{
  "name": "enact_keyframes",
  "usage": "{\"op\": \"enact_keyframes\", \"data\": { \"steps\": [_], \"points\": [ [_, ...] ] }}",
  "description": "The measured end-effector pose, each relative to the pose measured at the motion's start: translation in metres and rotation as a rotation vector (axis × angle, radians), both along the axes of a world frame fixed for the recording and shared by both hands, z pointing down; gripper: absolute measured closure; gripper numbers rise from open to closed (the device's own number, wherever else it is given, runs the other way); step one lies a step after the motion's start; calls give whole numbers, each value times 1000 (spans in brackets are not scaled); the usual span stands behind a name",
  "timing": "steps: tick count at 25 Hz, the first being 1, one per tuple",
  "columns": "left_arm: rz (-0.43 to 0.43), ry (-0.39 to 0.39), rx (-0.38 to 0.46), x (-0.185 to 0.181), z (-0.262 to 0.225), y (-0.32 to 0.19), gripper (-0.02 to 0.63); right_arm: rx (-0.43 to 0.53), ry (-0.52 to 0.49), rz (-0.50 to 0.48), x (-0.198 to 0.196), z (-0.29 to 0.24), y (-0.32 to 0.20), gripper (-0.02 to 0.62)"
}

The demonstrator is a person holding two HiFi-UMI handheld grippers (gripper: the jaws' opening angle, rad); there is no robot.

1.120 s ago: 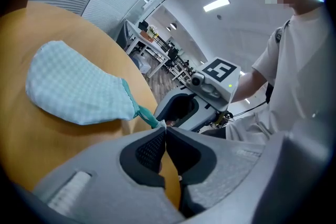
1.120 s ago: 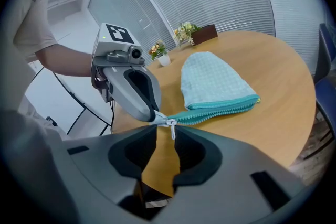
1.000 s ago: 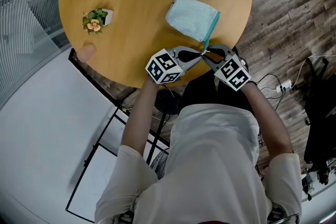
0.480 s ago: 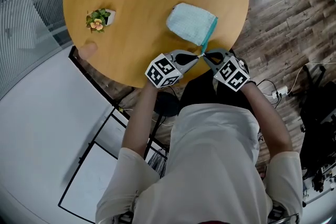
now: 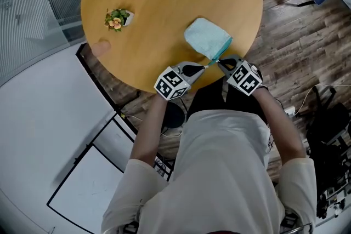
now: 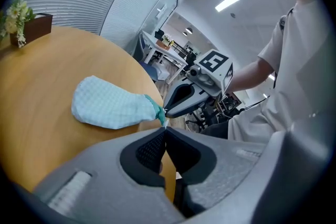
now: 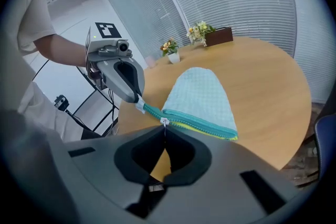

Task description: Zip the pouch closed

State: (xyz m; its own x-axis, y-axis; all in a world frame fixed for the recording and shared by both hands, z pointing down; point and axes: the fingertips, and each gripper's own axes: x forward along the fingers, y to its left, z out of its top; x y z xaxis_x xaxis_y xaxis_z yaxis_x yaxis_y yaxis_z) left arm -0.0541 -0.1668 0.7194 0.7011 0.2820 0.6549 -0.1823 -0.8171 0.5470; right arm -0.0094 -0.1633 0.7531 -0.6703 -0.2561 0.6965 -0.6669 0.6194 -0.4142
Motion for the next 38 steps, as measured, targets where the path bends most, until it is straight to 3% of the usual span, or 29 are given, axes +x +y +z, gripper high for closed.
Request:
{"op": "enact_keyframes", "data": {
  "steps": [29, 38],
  "points": [
    [-390, -144, 100, -42, -1, -25, 586, 19, 119, -158, 73, 19, -39, 591],
    [-431, -192, 79, -33, 17, -9, 584, -23, 146, -215, 76, 35, -37, 589]
  ]
}}
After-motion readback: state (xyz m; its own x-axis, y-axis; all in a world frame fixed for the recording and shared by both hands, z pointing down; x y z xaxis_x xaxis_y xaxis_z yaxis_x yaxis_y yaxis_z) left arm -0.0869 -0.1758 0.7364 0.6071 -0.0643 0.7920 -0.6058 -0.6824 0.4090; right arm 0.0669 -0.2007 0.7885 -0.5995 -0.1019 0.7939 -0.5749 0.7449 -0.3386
